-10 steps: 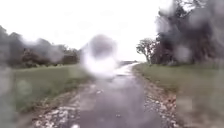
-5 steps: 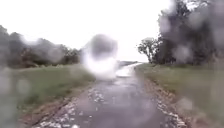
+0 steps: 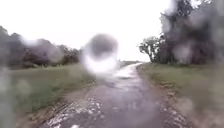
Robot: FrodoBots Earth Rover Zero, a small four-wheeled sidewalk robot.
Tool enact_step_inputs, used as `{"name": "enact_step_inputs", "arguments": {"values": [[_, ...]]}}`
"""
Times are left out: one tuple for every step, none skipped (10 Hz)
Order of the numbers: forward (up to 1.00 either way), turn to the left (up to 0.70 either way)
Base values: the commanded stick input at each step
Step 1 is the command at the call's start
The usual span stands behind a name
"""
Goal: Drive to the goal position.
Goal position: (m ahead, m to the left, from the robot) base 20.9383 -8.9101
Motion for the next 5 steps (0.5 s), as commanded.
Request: {"name": "enact_step_inputs", "arguments": {"values": [[0.85, 0.00], [0.85, 0.00], [0.85, 0.00], [0.85, 0.00], [0.85, -0.10]]}}
